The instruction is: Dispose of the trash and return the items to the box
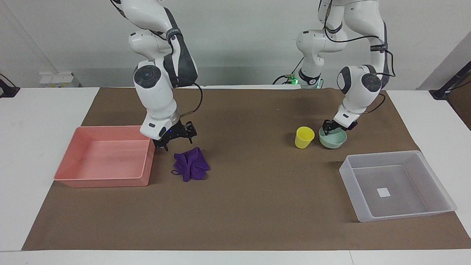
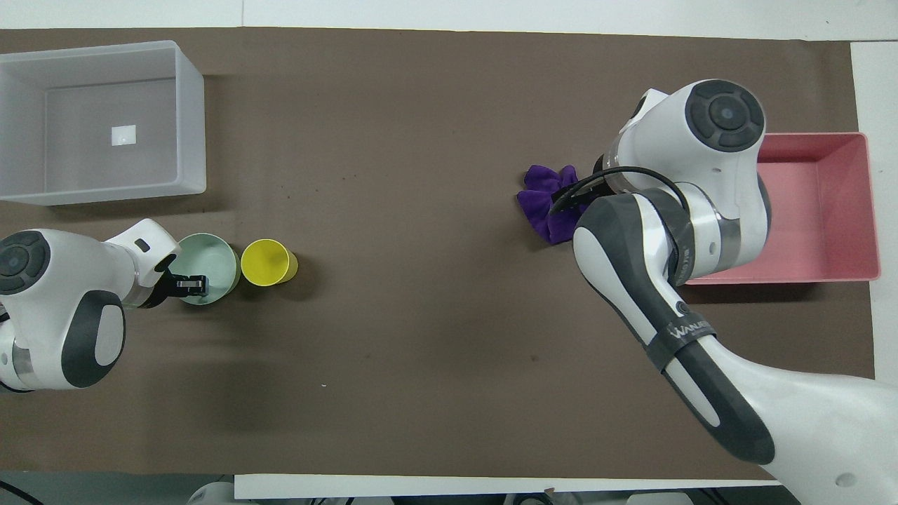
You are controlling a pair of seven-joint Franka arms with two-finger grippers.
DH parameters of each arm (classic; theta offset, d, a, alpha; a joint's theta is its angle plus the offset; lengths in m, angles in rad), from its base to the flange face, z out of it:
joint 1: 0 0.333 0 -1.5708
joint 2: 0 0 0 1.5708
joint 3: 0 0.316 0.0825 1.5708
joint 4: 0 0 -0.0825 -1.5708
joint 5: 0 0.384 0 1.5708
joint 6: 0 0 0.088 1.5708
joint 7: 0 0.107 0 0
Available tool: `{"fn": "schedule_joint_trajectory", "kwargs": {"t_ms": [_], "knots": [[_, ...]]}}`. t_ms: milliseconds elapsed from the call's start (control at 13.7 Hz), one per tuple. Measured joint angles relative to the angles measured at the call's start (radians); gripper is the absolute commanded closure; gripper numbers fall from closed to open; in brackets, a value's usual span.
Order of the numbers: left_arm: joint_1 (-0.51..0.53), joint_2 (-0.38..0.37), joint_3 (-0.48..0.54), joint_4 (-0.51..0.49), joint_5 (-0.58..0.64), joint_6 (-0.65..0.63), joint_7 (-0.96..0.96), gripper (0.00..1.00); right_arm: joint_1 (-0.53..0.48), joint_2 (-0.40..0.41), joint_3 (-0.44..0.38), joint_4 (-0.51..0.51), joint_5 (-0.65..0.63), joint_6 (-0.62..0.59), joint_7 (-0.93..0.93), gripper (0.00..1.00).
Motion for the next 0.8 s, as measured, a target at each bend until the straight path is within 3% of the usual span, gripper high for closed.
{"fn": "schedule_joint_trajectory", "kwargs": {"t_ms": [219, 292, 365, 583, 802], "knots": [[0.0, -0.002, 0.001, 0.025, 0.0, -0.009, -0.001, 1.0, 0.019, 0.08, 0.0, -0.006, 0.0, 0.108, 0.001, 0.04], [0.0, -0.005, 0.002, 0.054, 0.0, -0.047, -0.001, 1.0, 0.023, 0.1, 0.0, -0.006, 0.0, 0.125, 0.002, 0.15], [0.001, -0.008, 0.005, 0.11, 0.0, -0.127, -0.001, 1.0, 0.023, 0.114, 0.0, -0.007, 0.0, 0.128, 0.002, 0.34], [0.035, -0.016, 0.013, 0.394, 0.0, -0.428, 0.001, 1.0, 0.021, 0.124, -0.005, -0.019, 0.0, 0.127, 0.002, 0.81], [0.095, 0.052, 0.019, 0.603, -0.025, -0.48, 0.003, 1.0, 0.02, 0.124, -0.007, -0.025, 0.001, 0.121, 0.004, 0.99]]}}
